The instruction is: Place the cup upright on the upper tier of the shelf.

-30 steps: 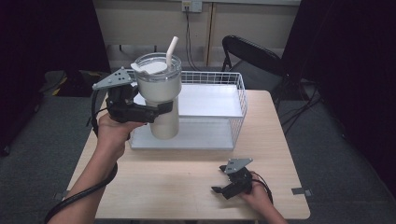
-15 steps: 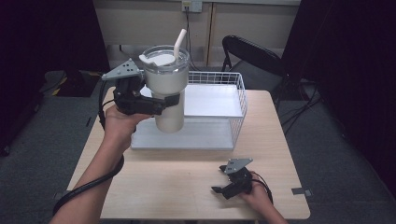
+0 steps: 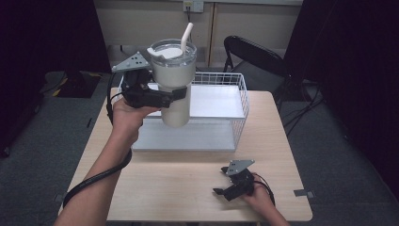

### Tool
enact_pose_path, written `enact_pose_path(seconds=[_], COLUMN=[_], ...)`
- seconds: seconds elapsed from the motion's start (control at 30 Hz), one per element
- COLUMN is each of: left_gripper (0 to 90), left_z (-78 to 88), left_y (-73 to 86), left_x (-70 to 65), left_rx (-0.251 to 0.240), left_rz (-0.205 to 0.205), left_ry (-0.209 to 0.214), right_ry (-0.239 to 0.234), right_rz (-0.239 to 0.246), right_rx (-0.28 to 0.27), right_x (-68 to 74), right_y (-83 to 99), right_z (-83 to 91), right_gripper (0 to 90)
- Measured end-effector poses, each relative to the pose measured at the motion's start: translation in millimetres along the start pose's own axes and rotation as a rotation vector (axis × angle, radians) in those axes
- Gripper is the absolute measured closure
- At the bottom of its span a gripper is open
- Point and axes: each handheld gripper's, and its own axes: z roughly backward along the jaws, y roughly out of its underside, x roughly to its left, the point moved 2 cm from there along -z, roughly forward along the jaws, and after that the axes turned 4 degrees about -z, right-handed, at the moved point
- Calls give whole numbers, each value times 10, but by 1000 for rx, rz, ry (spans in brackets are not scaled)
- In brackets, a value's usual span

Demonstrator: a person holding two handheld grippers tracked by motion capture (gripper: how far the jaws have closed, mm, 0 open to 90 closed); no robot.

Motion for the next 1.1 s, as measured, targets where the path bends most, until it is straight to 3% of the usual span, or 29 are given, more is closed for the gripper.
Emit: enact_pose_path(seconds=[1.1], left_gripper=[84], left_z=[-389], left_y=[-60], left_x=[221], left_rx=[14], left_rz=[-16], left_ry=[-80], right_ry=[-1], right_rz=[-2], right_rx=[1], right_x=[1], right_y=[0], right_z=[0], right_gripper=[136])
